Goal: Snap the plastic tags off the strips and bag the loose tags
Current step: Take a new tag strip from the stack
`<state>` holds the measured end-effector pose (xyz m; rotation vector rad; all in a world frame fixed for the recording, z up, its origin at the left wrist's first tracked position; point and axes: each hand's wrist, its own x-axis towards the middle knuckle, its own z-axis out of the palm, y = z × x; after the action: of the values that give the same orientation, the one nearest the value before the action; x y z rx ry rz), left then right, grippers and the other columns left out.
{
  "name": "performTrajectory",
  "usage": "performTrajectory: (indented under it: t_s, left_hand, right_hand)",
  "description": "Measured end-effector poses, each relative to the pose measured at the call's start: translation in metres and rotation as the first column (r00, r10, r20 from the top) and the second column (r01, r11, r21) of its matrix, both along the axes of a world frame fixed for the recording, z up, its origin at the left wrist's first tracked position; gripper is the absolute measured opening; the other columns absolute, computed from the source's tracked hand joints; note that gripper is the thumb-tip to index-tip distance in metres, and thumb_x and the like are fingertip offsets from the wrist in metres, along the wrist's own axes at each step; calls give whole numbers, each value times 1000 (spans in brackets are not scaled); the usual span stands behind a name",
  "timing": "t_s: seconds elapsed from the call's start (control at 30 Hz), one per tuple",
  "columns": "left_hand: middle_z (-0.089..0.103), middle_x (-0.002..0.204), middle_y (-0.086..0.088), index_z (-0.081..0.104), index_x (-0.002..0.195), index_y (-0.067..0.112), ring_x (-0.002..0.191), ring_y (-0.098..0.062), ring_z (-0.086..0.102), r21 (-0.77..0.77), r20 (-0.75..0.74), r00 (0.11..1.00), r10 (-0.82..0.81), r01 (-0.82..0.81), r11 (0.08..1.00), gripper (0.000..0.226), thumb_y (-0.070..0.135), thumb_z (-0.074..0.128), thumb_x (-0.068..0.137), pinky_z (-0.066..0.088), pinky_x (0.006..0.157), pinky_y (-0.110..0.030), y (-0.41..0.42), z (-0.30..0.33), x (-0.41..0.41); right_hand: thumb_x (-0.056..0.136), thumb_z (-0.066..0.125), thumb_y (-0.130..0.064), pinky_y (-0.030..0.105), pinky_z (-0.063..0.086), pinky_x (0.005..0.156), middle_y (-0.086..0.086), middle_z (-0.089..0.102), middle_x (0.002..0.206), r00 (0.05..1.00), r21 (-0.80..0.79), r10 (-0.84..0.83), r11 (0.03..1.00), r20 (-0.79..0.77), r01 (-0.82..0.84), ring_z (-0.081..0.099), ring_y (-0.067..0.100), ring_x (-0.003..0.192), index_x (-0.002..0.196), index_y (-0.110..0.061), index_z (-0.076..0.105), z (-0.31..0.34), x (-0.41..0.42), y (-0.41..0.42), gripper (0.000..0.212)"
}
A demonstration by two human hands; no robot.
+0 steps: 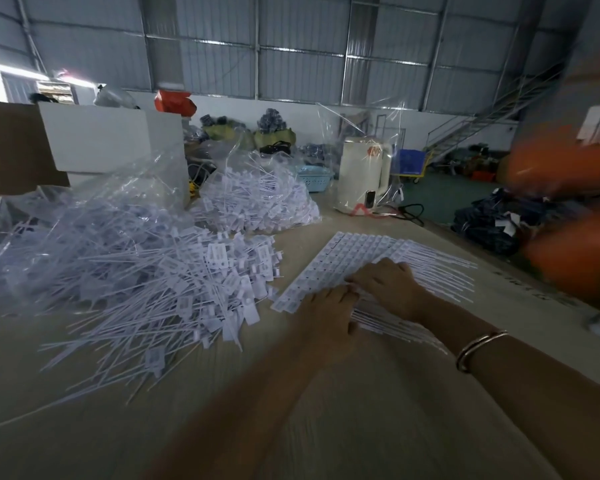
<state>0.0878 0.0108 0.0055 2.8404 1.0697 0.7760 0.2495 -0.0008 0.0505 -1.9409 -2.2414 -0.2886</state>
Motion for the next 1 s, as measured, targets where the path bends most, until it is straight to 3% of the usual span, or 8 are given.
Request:
performTrajectory:
  t_s: [0.1,0.17,0.23,0.47,0.57,0.8,0.9,1.0]
  left_hand:
    - [38,142,3,36,139,20,128,-18,35,-9,7,1000,-14,14,1000,48,28,46,93,28,103,-34,-1,-2,-3]
    - [38,138,1,37,137,19,125,-18,37,3,36,999,-16,16,1000,47,29,47,92,30,100,-33,-1,-2,-4]
    - [34,141,0,34,140,19,126,-18,36,-36,88,996,-31,34,999,52,28,50,91,32,102,-34,-1,-3,-5]
    - [40,144,7,40,139,23,131,-12,36,-112,128,975,-184,199,974,51,25,53,89,25,107,-30,0,-6,-8]
    - [38,142,7,38,138,22,126,-13,39,-77,114,976,-183,192,978,52,26,54,88,27,102,-29,2,-7,-6]
    - [36,146,6,31,139,27,129,-15,38,-101,70,995,-72,79,992,44,29,40,96,16,109,-34,7,-7,-1]
    - [42,141,0,32,137,21,126,-21,42,-47,25,999,-25,26,999,41,28,37,96,21,107,-38,8,-7,-1]
    - [45,138,-7,30,140,15,123,-26,45,-35,-35,999,11,-13,999,46,29,38,96,25,108,-41,9,-5,-1]
  right_hand:
    - [103,24,-23,31,17,94,-8,56,124,950,-92,-4,995,-312,-26,43,13,117,115,-29,61,2,11,3,39]
    - [101,27,-33,29,26,94,-6,63,112,771,-109,-9,991,-637,-79,52,12,108,101,-24,68,3,13,4,41]
    - [101,31,-35,23,37,86,-3,66,103,663,-97,-21,992,-748,-77,57,12,98,94,-18,70,3,17,8,44]
    - [96,46,-28,31,30,64,3,51,78,985,60,-21,998,-172,32,45,20,74,73,-16,56,-16,43,21,28]
    - [96,39,-41,30,21,59,-2,48,66,997,137,57,989,-43,-51,42,16,67,67,-19,56,-24,46,22,41]
    - [95,41,-41,25,16,47,-2,35,64,995,461,1,886,-100,46,38,18,52,62,-15,45,16,37,10,42]
    - [92,23,-53,25,28,48,-5,37,50,998,408,-32,911,-60,53,44,21,51,59,-24,50,41,13,-1,52]
    - [91,8,-58,25,45,58,-3,51,53,992,220,-56,975,116,29,51,14,50,85,-22,68,54,-19,-21,70]
